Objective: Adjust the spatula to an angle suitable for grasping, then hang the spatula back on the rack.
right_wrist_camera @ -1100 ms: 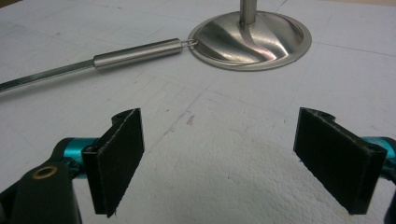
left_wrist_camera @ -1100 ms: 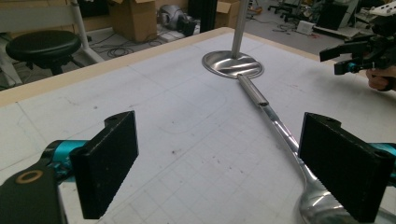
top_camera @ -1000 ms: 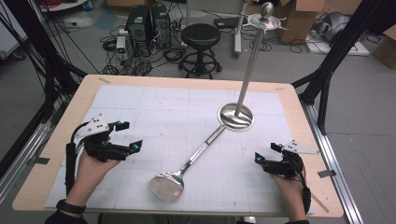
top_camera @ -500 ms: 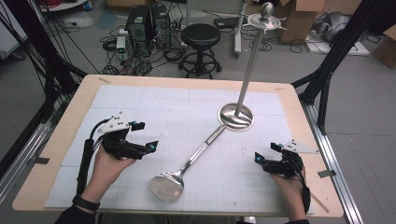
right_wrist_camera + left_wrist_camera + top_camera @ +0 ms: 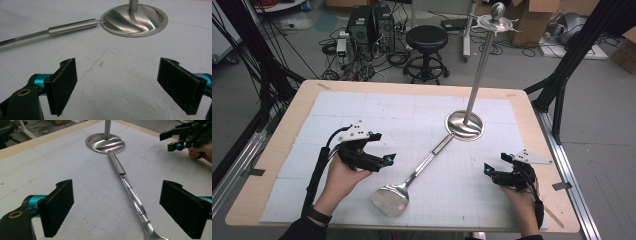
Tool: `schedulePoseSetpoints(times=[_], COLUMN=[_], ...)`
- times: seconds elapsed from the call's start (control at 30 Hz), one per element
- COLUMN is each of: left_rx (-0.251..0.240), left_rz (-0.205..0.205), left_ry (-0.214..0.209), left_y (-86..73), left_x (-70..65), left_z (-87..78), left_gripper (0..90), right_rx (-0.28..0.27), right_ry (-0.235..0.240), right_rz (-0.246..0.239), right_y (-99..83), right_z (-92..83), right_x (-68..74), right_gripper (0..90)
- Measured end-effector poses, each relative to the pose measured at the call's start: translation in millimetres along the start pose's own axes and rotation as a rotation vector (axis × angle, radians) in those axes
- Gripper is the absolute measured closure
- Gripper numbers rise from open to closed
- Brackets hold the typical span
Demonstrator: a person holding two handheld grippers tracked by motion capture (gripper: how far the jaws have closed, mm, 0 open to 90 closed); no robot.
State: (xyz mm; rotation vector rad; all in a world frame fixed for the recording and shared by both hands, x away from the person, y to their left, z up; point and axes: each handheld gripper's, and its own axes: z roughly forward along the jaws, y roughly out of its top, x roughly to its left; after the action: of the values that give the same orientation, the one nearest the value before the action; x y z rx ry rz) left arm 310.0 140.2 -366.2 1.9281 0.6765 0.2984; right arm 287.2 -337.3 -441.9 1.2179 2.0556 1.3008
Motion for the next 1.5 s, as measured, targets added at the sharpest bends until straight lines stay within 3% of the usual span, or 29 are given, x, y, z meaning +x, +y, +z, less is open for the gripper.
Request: schedulePoseSetpoints(times=[0.33,1.0,1.5], left_rx=[0.041,0.102,0.178], left_rz=[0.001,0.017,-0.03], left_ry=[-0.016,-0.04,-0.033], left_y=[3.9,7.1,3.6], left_x=[-10.6,-26.7,-33.3], left_z=[22.4,48.8,72.5], left_gripper=[12.7,12.7,14.2], right_rx=[0.005,-0.002,-0.005], right_ry=[0.001,-0.002,0.0], right_rz=[-0.002,-0.001,0.002], right_y=[-0.1,0.8,1.1], right_z=[0.4,-1.0,-1.5], right_x=[0.2,2.7,2.7], right_gripper=[15.5,15.5,15.5])
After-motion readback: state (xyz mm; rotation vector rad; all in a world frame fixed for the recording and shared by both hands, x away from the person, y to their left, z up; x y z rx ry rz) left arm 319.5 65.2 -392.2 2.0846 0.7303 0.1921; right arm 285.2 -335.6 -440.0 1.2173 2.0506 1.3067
